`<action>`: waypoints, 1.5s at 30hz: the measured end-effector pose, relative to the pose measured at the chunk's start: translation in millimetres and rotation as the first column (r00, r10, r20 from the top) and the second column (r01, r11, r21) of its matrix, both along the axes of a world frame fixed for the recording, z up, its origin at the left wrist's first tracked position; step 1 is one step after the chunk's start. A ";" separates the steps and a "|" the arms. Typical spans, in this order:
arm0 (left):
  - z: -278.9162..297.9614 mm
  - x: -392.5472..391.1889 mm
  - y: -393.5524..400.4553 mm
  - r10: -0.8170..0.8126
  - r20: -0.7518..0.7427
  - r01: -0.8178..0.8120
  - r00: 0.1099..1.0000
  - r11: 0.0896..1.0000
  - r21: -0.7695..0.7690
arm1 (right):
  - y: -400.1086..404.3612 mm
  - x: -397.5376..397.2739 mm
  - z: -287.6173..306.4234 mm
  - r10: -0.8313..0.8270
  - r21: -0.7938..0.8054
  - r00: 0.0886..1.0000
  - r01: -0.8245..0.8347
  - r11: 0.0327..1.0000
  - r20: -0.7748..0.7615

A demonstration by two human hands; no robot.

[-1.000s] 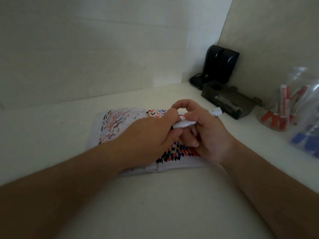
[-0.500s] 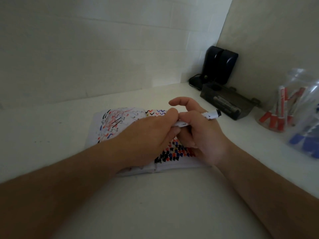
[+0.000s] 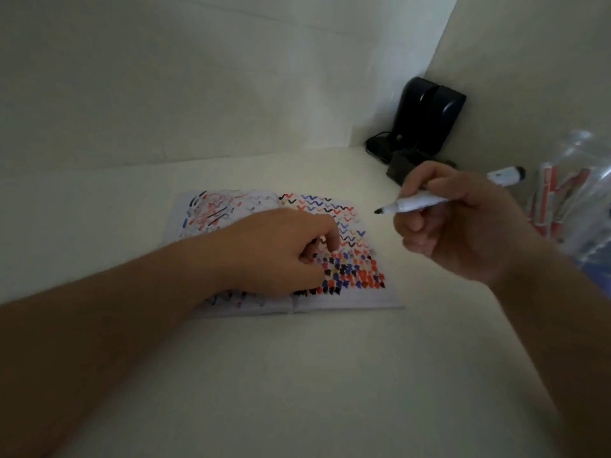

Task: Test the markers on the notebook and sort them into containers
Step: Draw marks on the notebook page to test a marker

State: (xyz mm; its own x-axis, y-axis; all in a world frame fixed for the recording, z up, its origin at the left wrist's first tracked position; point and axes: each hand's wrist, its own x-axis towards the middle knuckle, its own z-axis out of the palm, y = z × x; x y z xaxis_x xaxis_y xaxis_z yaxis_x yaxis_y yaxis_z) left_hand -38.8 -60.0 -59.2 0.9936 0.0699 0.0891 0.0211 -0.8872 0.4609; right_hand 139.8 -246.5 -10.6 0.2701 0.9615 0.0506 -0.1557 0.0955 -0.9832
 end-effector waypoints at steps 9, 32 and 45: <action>-3.3 0.9 1.4 -0.084 -0.060 0.095 0.995 0.969 0.226 | -4.1 -42.9 -47.6 -0.178 -0.091 0.907 0.229 0.969 0.381; -1.7 1.7 0.9 -0.078 -0.104 0.099 0.992 0.972 0.212 | -1.2 -56.9 -43.9 -0.323 -0.164 0.778 0.473 0.866 0.538; -1.6 1.0 0.7 -0.072 -0.113 0.094 0.991 0.974 0.208 | -1.7 -56.2 -43.9 -0.326 -0.153 0.771 0.475 0.867 0.547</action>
